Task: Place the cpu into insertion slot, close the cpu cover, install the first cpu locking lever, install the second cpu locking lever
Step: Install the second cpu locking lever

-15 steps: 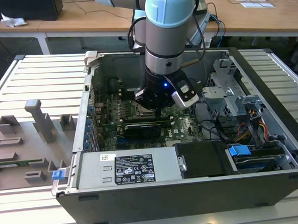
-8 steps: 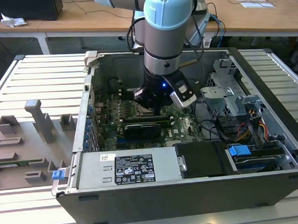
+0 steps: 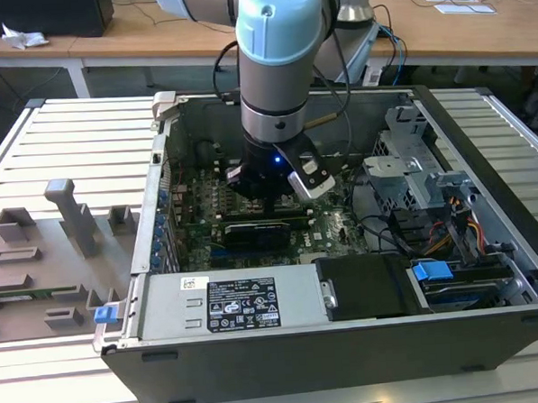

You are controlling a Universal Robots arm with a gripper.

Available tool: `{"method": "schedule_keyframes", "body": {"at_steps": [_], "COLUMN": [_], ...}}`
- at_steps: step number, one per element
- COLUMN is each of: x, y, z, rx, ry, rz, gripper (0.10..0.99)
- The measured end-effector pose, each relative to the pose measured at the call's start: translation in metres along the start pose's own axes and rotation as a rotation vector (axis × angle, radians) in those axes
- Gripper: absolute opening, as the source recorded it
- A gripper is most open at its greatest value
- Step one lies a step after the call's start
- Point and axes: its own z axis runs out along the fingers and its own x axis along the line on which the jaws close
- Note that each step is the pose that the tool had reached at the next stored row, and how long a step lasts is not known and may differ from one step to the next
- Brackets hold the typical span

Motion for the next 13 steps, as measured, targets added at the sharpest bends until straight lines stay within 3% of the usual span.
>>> {"method": "schedule_keyframes", "body": {"at_steps": [5, 8, 9, 13], "x": [0.0137, 0.0221, 0.0271, 0.0349], "y": [0.0005, 0.0006, 0.0008, 0.0012], "z": [0.0038, 0.0074, 0.0085, 0.0104], "rx": [-0.011, -0.031, -0.032, -0.034], "ry": [0.0032, 0.0089, 0.0095, 0.0092], "rz": [-0.028, -0.076, -0.081, -0.081], "gripper": [0.106, 0.106, 0.106, 0.106]}}
